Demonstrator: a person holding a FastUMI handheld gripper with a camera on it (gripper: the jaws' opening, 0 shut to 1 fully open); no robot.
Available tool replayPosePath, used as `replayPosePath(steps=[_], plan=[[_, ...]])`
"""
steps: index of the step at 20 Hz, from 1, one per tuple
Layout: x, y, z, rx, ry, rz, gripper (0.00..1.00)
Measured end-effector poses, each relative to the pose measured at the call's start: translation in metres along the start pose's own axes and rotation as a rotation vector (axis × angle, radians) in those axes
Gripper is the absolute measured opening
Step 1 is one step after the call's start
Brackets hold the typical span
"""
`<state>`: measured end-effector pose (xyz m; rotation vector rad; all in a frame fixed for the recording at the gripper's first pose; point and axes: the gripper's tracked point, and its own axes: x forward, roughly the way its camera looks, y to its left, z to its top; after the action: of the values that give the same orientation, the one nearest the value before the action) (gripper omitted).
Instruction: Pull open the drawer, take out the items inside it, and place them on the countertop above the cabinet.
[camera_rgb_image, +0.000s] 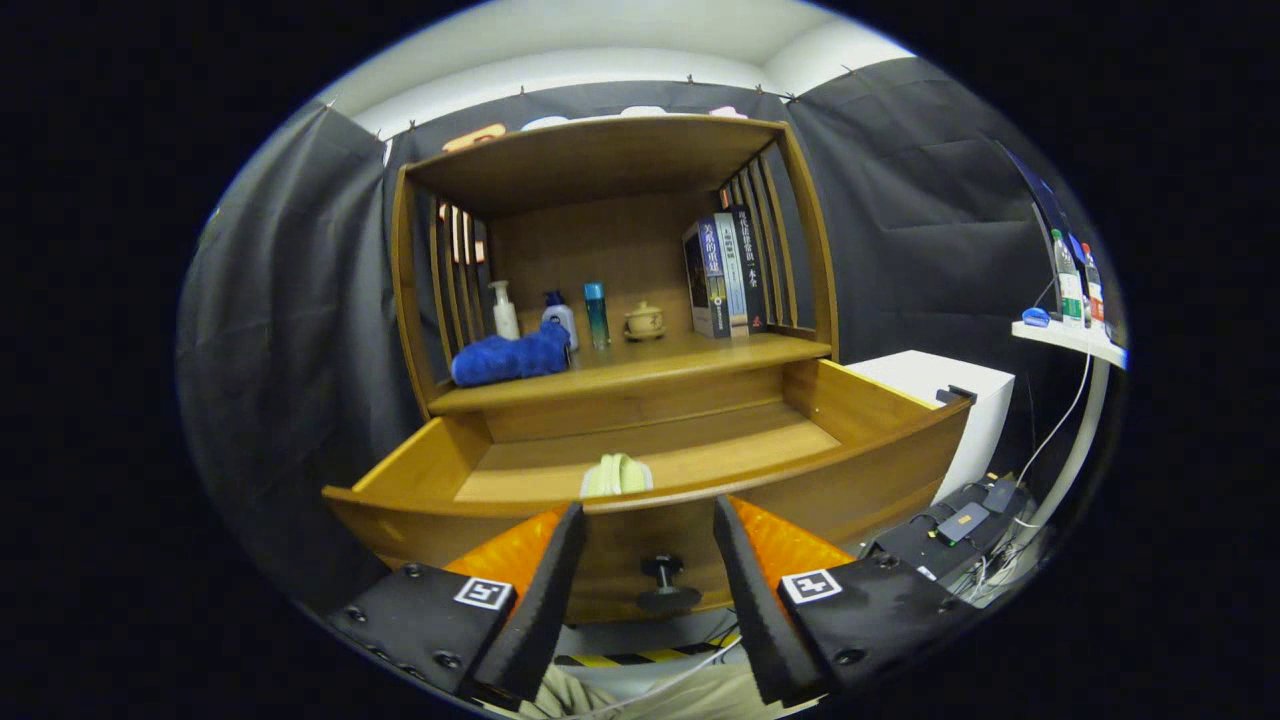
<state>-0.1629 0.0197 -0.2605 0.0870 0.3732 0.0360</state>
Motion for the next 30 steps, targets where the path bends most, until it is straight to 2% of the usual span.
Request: replayPosePath(steps=[2, 6, 8, 14, 20, 24, 29, 30], plan=[[0.001, 0.002, 0.020, 0.023, -0.021, 0.009, 0.98], [0.016, 0.006, 0.056, 0.019, -0.031, 0.008, 0.98], [0.028, 0.000, 0.067, -0.031, 0.008, -0.036, 0.98], [0.081, 0.024, 0.079, -0.097, 0.159, 0.023, 0.98], [0.133, 0.040, 0.054, -0.101, 0.401, 0.066, 0.99], [0.152, 0.042, 0.017, -0.148, 0.596, 0.047, 0.99], [0.173, 0.039, -0.023, -0.200, 0.759, 0.023, 0.99], [0.176, 0.036, -0.030, -0.192, 0.794, 0.016, 0.95]])
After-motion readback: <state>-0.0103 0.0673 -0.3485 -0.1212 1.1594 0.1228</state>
